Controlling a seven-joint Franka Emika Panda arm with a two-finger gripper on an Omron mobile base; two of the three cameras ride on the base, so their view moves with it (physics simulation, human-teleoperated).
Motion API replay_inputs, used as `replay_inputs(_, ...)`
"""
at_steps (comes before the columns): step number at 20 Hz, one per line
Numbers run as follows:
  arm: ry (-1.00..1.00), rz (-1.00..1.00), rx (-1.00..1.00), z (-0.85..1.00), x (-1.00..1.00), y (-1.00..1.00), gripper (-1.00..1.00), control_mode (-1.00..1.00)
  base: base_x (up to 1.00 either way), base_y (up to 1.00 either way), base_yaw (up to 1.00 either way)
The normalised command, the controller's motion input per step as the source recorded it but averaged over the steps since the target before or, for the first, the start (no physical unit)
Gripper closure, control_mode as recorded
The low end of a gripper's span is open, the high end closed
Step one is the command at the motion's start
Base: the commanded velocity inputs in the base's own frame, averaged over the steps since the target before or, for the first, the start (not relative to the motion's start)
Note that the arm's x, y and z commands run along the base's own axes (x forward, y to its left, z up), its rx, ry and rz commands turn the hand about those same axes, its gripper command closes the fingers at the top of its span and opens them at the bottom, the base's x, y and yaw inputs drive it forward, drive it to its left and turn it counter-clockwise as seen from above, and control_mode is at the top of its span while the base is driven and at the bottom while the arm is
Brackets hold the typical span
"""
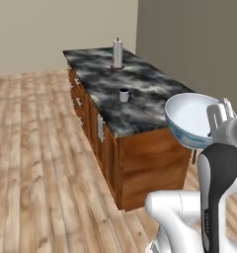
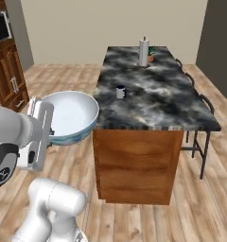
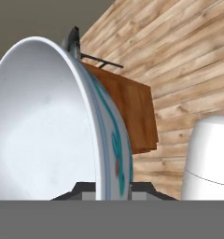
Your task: Clear the mugs and bowl far away from the sink.
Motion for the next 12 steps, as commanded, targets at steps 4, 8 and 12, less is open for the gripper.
replay_inputs(4,0.0,0.0,0.0,0.0,0.0,0.0,1.0,1.0,0.59,-0.72,0.0)
replay_inputs(8,0.0,0.0,0.0,0.0,0.0,0.0,1.0,1.0,0.54,-0.98,0.04)
replay_inputs(12,0.0,0.0,0.0,0.0,0.0,0.0,1.0,1.0,0.63,-0.27,0.06)
